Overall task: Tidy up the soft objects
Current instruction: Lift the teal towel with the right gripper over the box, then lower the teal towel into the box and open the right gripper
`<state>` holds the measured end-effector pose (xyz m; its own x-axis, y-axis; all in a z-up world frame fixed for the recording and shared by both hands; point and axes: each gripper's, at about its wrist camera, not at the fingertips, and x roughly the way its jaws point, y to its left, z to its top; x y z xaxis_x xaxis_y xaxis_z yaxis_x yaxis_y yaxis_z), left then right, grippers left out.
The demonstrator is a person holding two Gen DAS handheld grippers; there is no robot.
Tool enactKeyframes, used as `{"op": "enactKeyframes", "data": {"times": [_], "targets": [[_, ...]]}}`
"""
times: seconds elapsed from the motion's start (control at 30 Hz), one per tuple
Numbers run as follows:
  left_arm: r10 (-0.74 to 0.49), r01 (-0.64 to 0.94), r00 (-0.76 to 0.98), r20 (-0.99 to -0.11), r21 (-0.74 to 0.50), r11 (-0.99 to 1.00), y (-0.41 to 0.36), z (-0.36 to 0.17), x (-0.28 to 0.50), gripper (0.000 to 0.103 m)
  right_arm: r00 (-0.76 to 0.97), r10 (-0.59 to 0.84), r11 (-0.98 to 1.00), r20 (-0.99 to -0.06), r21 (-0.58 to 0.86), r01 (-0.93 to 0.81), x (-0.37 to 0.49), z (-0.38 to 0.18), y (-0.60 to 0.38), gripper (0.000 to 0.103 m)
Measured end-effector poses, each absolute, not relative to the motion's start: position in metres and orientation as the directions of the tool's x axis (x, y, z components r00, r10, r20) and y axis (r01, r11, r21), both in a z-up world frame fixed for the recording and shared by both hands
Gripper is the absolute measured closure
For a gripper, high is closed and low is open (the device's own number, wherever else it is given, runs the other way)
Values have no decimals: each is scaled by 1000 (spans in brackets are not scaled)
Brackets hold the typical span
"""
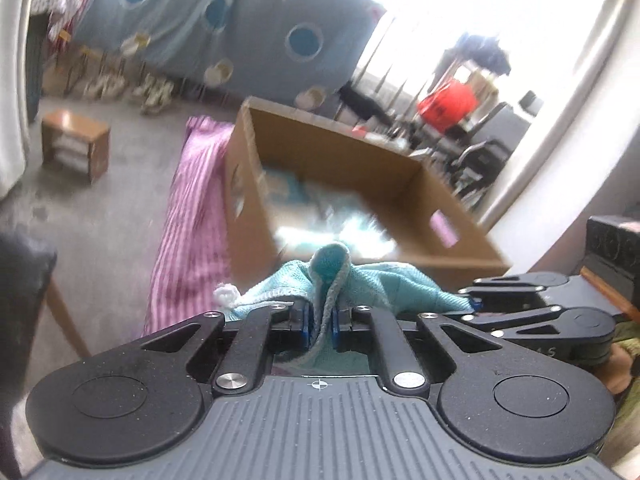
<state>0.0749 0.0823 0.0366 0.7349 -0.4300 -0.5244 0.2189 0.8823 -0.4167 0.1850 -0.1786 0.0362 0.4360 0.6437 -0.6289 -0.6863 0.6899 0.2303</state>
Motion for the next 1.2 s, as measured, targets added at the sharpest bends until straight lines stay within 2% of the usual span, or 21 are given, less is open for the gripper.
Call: {"op": "enactKeyframes", "data": {"times": [0.27, 0.4, 0.6, 0.83, 1.07, 1.2], "targets": [[-496, 364, 769, -404, -361, 858, 44, 96, 106, 95, 584, 644, 726, -494, 154, -670, 186, 100, -220, 79], [-547, 423, 736, -399, -359, 832, 11, 103, 145, 95, 636, 604, 767, -481, 135, -627, 211, 121, -247, 79], [-611, 388, 576, -542, -476, 789, -29, 63, 226, 95, 568, 556, 799, -607, 202, -567, 285, 108, -277, 79], [-633, 278, 338, -697, -569, 774, -56, -6, 291, 95, 345, 482, 815, -806, 267, -514, 368, 57, -286, 79], [-616, 235, 175, -768, -575, 784, -63, -38, 301, 95, 129, 376, 798, -918, 250, -549, 412, 21, -266, 79], [-557, 257, 163, -814, -510, 821, -67, -44, 298, 92, 25, 316, 792, -949, 249, -557, 409, -9, -258, 79]]}}
